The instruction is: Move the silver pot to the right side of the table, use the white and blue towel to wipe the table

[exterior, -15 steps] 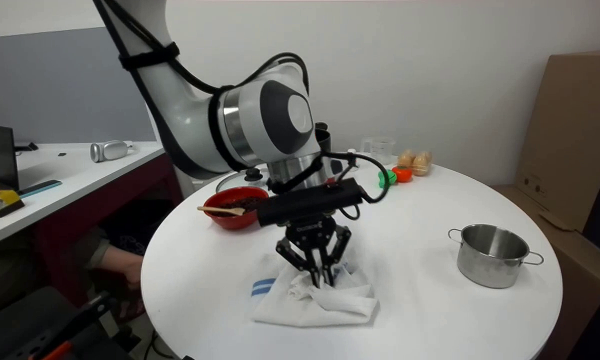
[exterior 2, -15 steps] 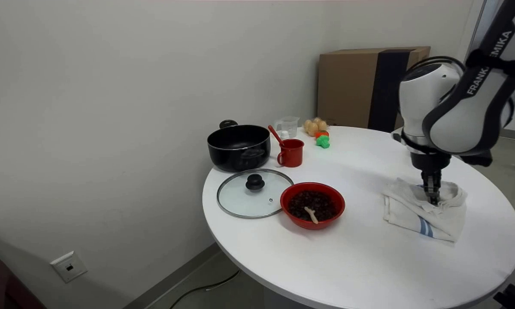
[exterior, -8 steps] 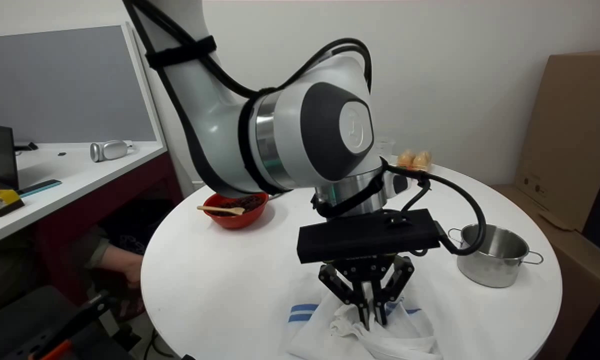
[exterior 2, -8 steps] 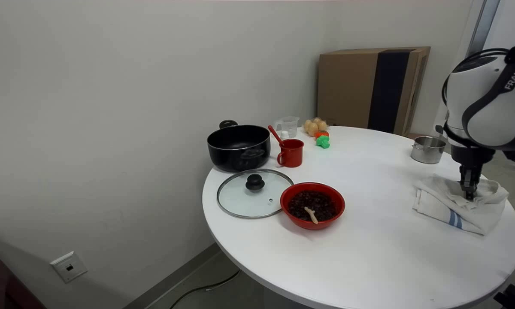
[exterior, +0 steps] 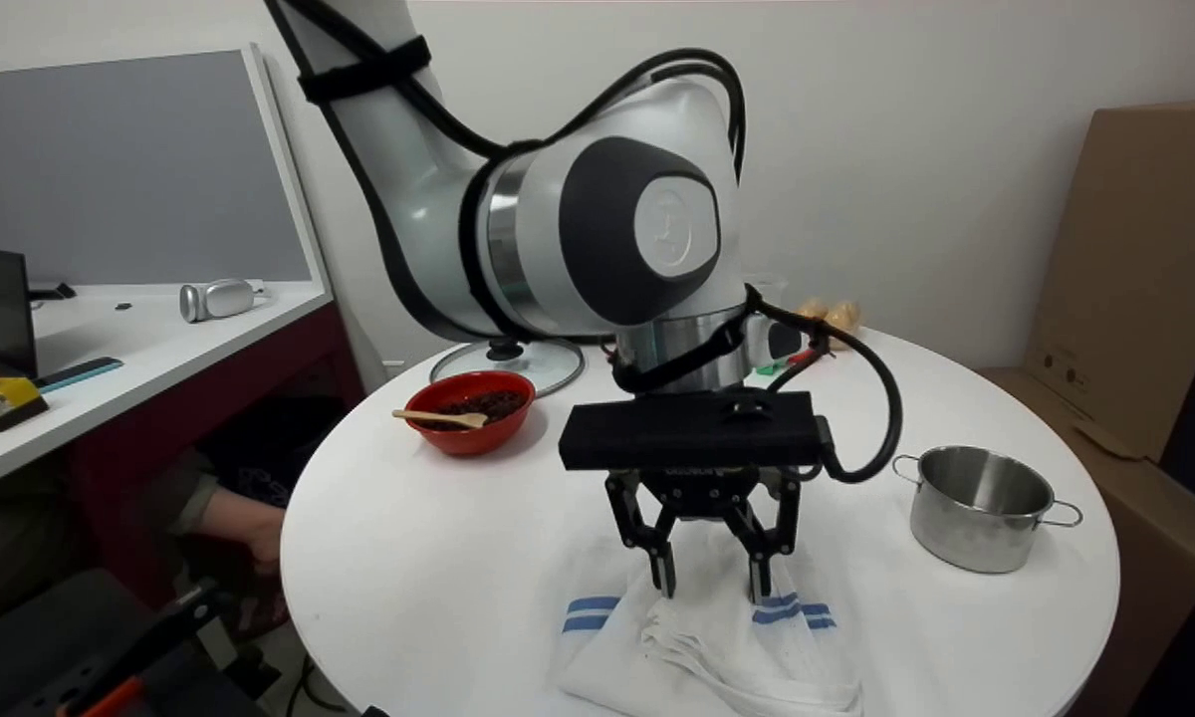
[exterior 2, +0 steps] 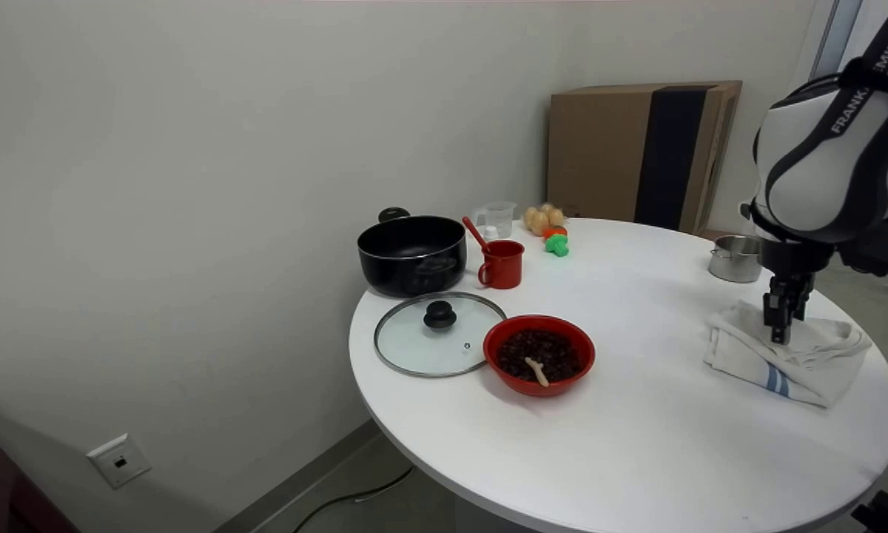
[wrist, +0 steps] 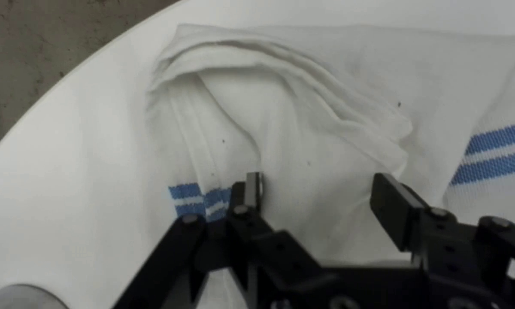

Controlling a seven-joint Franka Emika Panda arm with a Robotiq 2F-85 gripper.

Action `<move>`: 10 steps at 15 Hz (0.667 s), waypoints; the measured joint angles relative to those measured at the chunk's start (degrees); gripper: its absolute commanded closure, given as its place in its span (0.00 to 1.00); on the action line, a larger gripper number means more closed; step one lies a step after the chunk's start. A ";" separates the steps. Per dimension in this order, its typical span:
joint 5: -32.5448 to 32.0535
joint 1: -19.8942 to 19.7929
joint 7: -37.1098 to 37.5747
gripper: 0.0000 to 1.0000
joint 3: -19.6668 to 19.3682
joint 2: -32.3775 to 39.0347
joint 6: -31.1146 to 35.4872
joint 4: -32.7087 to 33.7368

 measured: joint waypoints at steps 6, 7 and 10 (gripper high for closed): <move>8.58 1.79 1.82 0.00 4.24 -9.80 -5.09 -1.18; 8.61 2.84 3.16 0.00 4.48 -11.16 -5.94 -1.40; 8.60 5.89 6.40 0.00 4.88 -13.61 -7.54 -2.00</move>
